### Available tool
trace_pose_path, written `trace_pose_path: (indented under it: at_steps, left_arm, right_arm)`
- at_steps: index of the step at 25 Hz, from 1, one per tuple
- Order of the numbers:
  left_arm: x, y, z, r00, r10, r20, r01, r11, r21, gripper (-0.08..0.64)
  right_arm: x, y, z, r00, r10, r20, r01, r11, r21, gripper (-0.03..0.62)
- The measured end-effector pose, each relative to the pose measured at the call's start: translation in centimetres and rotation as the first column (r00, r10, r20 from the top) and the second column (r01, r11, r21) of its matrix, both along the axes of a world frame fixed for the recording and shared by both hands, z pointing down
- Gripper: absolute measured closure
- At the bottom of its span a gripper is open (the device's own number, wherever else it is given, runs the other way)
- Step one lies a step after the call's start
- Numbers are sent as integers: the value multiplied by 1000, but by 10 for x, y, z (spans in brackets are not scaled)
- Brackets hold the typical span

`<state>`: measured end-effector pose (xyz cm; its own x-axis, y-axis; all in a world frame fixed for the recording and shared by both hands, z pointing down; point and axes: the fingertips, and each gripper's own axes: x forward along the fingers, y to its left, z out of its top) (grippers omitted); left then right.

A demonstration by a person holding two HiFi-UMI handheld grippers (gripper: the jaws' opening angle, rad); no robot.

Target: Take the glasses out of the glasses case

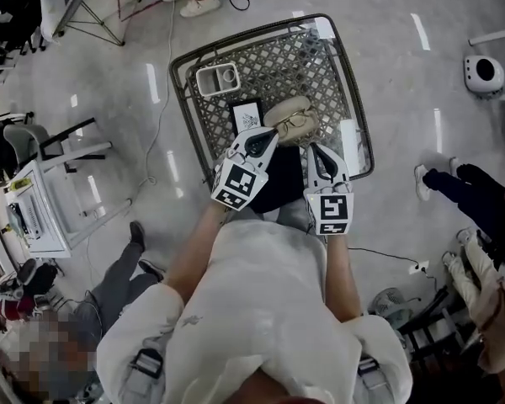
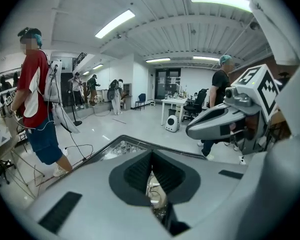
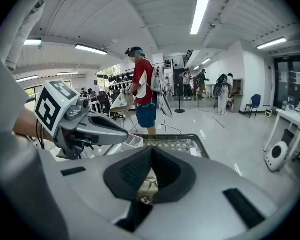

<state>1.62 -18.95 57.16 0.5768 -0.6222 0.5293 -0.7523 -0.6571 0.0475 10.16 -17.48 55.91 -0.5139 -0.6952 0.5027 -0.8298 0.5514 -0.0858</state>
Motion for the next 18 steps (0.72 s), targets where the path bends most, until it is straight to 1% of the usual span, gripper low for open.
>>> trace_pose_path:
  at_steps: [9,12,18]
  left_arm:
    - [5,-11,45,998,-9,62,13,997,-75,545]
    - [7,-14,58,997,-11,72,18,995,-102,545]
    - [12,-24,84,995,21,102,-6,990,-142,545]
  right_arm:
    - [3,-6,37,999,-39,18,40,996,-78,586]
    - [4,-6,52,999,-51,13,52,994,-99,586]
    - [-2,-18,69,998,-62,30,66,988,-142,586]
